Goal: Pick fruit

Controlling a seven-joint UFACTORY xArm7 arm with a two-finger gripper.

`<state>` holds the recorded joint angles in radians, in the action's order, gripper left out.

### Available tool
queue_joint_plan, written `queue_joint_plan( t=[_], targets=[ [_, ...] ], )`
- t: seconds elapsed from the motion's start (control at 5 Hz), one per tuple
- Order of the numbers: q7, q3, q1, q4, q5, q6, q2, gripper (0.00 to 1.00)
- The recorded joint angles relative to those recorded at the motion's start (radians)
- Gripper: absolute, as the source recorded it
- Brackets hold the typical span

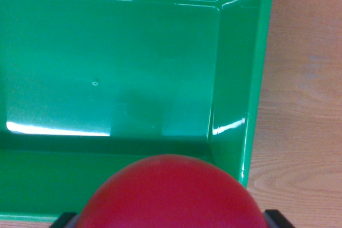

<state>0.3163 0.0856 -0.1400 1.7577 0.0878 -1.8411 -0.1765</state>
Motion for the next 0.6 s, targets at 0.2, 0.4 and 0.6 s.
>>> queue_joint_plan(
  t=[0.2, 0.4, 0.6],
  targets=[
    [0.001, 0.0, 0.0002, 0.014, 0.0001, -0.018, 0.005, 1.0],
    [0.001, 0.0, 0.0002, 0.014, 0.0001, -0.018, 0.005, 1.0],
    [0.002, 0.0, 0.0004, 0.024, 0.0002, -0.032, 0.008, 1.0]
  ],
)
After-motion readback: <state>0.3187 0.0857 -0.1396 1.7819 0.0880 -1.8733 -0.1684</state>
